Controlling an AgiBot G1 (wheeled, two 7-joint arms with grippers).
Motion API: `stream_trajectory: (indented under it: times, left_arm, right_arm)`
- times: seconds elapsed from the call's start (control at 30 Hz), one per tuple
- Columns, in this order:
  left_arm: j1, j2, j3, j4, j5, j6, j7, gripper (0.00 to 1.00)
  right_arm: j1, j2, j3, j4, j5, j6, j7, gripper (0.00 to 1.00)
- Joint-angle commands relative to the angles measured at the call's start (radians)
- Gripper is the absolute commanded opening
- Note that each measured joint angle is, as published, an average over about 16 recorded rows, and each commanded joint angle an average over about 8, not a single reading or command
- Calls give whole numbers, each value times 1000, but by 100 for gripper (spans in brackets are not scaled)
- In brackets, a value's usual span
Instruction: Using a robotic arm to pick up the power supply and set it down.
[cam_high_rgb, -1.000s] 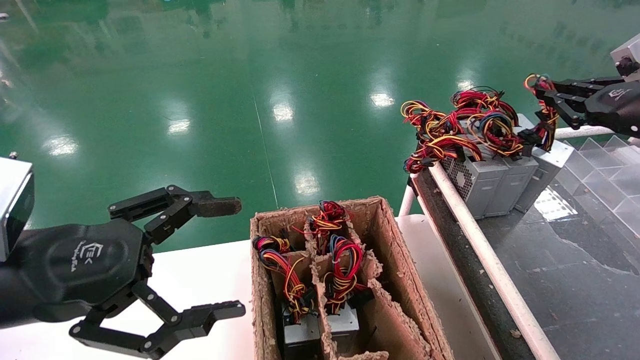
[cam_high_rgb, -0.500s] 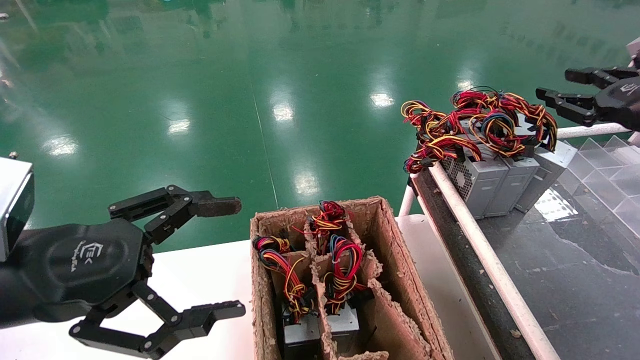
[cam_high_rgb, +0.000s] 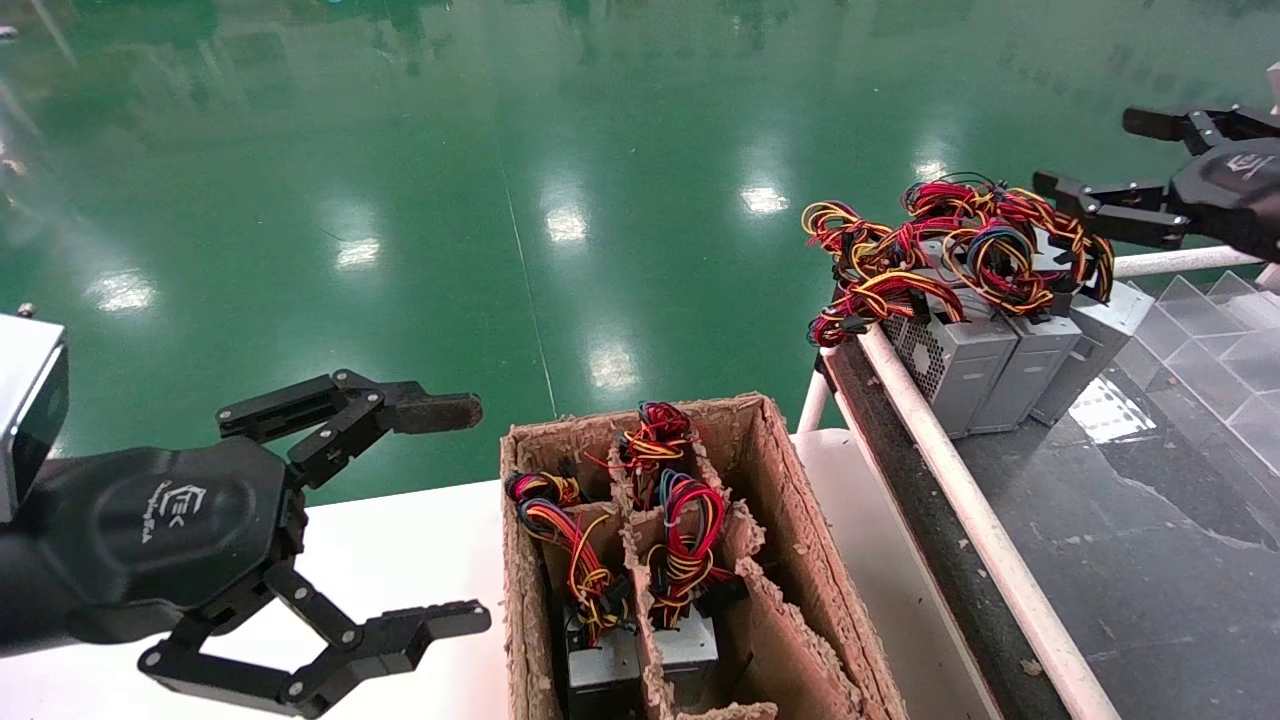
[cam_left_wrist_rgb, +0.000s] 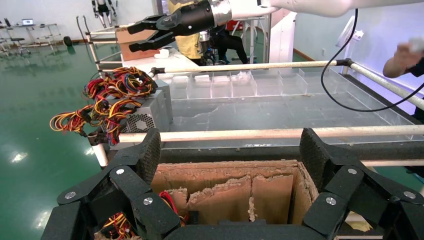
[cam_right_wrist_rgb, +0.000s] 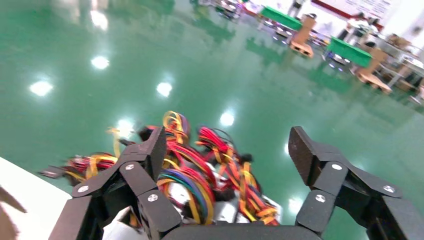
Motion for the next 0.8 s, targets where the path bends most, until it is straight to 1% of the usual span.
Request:
stream_trajectory:
  times: [0.03,0.7,0.8]
  left_arm:
    - [0,0,0,0,0,0,0,100]
    - [0,0,0,0,0,0,0,100]
    - [0,0,0,0,0,0,0,100]
  right_arm:
    - [-26,7,3,43,19,-14,19,100]
    - [-288,81,38,472,213,-158,212,100]
    - [-307,86,40,504,228,-169,227,100]
